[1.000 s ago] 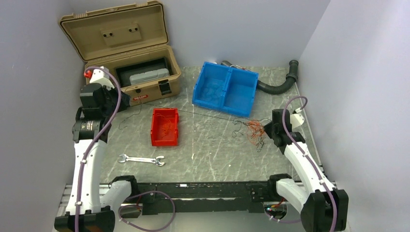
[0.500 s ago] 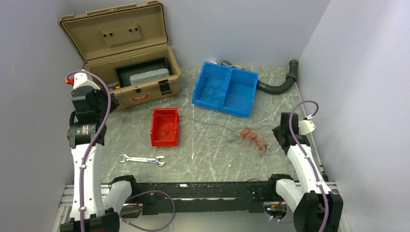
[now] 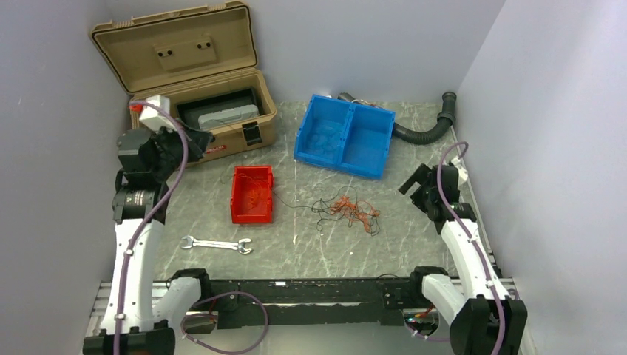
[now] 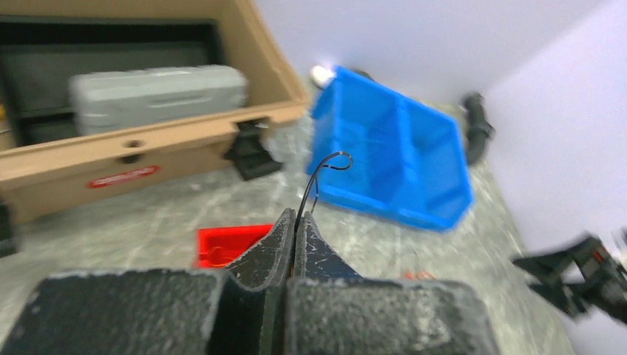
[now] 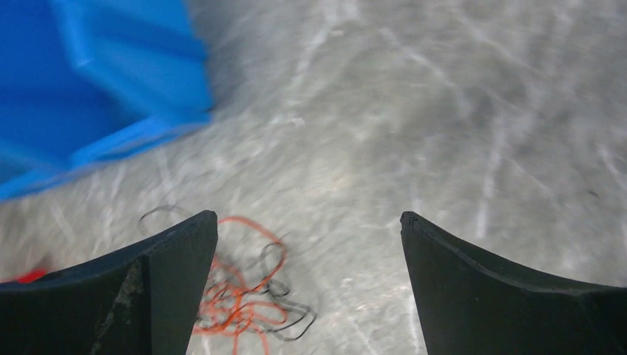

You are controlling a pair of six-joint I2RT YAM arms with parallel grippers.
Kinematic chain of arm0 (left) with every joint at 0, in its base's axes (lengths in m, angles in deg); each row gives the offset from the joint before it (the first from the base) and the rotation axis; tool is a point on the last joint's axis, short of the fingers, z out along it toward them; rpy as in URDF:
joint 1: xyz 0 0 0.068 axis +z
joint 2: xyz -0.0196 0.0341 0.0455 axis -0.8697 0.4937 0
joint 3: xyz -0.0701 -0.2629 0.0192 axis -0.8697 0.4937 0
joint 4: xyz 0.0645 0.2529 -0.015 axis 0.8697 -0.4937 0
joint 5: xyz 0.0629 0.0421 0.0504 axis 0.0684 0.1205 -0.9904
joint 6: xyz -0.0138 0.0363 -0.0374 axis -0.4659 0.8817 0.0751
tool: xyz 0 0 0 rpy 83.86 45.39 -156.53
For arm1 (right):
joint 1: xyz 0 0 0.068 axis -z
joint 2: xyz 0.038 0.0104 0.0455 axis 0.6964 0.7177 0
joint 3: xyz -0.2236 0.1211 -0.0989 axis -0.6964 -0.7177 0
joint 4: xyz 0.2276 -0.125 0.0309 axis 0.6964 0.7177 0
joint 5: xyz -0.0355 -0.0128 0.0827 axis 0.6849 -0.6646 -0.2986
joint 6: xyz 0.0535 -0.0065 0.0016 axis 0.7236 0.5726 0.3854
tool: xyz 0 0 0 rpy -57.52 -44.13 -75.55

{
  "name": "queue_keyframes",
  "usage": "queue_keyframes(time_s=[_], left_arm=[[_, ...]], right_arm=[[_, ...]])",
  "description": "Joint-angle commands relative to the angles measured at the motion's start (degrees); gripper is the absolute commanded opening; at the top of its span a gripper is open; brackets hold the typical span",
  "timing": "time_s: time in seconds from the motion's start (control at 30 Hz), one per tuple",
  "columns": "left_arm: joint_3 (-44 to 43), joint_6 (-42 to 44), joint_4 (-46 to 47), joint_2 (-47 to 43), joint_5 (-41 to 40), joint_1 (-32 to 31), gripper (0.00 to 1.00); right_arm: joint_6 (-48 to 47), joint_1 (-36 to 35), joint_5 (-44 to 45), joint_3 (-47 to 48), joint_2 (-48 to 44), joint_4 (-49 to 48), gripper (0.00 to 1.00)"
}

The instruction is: Untangle the cables

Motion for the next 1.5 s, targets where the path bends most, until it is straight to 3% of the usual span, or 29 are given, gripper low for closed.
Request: queue_keyframes(time_s=[0.0, 0.07, 0.3, 0.47, 0.63, 0.7, 0.77, 0.8, 0.83, 0.93, 1.0, 1.1, 1.27, 1.47], left_arm=[[-2.64, 2.90, 4.33, 1.89, 4.55, -9.28, 0.00], [-3.28, 4.56, 4.26, 2.89, 3.24, -14.90, 0.00], [-5.49, 8.71, 3.19, 7.27, 4.70, -25.76, 0.00], [-6.13, 10.80, -0.20, 11.56, 3.68, -31.56, 0.00], [-7.58, 12.28, -4.86, 17.03, 1.57, -35.18, 0.01], [-8.08, 12.51, -6.02, 19.55, 1.41, -35.99, 0.06], [-8.86, 12.83, -7.27, 21.92, 1.97, -37.11, 0.18], [-9.01, 12.99, -7.86, 23.05, 2.22, -37.74, 0.30], [-9.17, 13.19, -8.21, 24.05, 2.54, -38.42, 0.49], [-9.39, 14.11, -9.11, 26.71, 1.13, -41.41, 0.92], [-9.59, 15.20, -9.41, 28.41, 0.24, -43.22, 0.99], [-9.79, 15.72, -8.57, 31.02, 0.04, -45.30, 0.99], [-9.54, 14.86, -2.94, 35.36, 3.87, -47.02, 0.98], [-10.78, 15.65, 1.94, 41.55, 2.99, -47.82, 0.99]], right_arm=[[-6.62, -6.01, -9.28, 5.46, 0.14, -2.42, 0.95], [-5.33, -11.07, -7.18, 7.63, 1.52, 0.18, 0.95], [2.26, -27.83, -2.10, 7.89, 5.32, 4.14, 0.88], [5.08, -34.69, -2.37, 5.12, 8.18, 0.80, 0.90], [3.55, -38.23, 0.69, 5.86, 17.21, -2.03, 0.93], [2.79, -38.38, 2.72, 6.54, 20.75, -2.36, 0.90], [2.30, -38.43, 5.12, 7.14, 23.04, -2.61, 0.85], [1.99, -38.50, 5.66, 7.22, 23.55, -2.92, 0.79], [1.51, -38.49, 5.88, 7.29, 23.79, -3.19, 0.72], [0.31, -38.49, 5.64, 7.15, 21.81, -3.85, 0.37], [-0.76, -38.49, 5.19, 6.98, 19.63, -3.86, 0.17], [-2.13, -38.49, 3.80, 6.87, 16.20, -3.42, 0.01], [-4.80, -38.46, 1.71, 7.52, 10.85, -1.88, 0.00], [-7.17, -38.47, 0.53, 10.52, 7.13, 1.39, 0.00]])
